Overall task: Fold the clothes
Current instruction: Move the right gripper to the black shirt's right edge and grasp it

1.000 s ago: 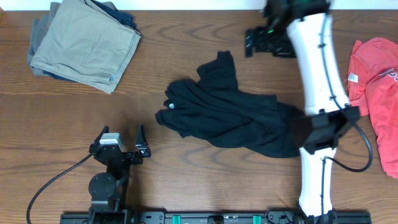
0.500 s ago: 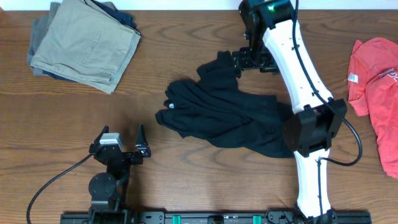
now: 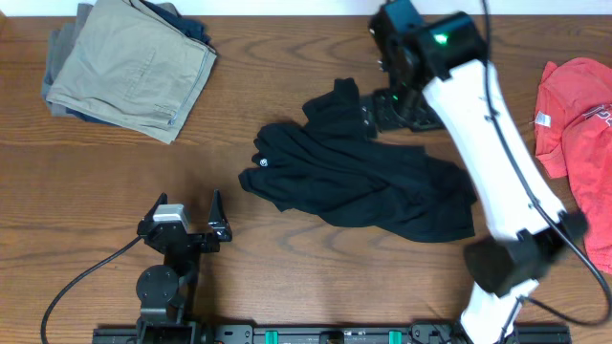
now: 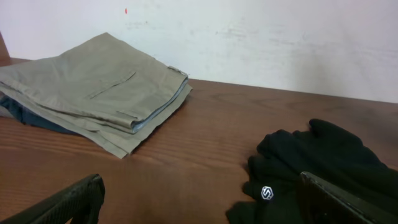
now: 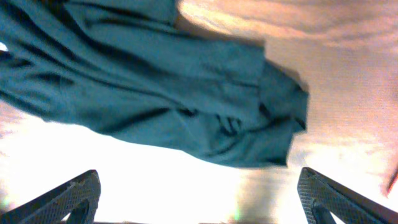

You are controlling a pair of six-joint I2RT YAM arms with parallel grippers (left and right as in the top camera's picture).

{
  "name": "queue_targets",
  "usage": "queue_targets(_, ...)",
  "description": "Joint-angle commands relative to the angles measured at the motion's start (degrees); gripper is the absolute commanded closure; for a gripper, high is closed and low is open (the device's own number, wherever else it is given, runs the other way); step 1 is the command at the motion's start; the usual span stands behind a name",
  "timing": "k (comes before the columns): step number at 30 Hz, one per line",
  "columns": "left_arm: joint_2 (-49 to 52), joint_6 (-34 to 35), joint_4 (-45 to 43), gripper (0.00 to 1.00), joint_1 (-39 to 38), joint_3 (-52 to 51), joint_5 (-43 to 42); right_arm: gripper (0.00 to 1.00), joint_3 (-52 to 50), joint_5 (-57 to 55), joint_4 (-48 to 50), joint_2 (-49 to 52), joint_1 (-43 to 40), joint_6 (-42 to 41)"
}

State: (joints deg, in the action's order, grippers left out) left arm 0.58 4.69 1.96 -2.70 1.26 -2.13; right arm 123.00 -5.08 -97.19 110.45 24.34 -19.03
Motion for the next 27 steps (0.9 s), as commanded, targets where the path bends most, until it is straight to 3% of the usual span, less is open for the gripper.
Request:
queue_targets(1, -0.35, 0.48, 2.08, 0.02, -0.11, -1.03, 1.55, 0.01, -7.19, -2.03, 0.63, -1.84, 0.11, -1.14)
queue_targets(8, -0.35, 0.48, 2.08, 0.02, -0.11, -1.03, 1.53, 0.01, -21.90, 2.34, 7.82, -2.45, 0.17, -1.09)
queue_targets(14, -0.35, 0.48, 2.08, 0.02, -0.11, -1.03, 1.53, 0.01, -36.61, 10.73, 22.77, -2.45, 0.28, -1.07)
queue_targets(27, -0.35, 0.48, 2.08, 0.02, -0.11, -1.03, 1.53, 0.02, -51.84, 13.68, 36.59, -2.45, 0.39, -2.64)
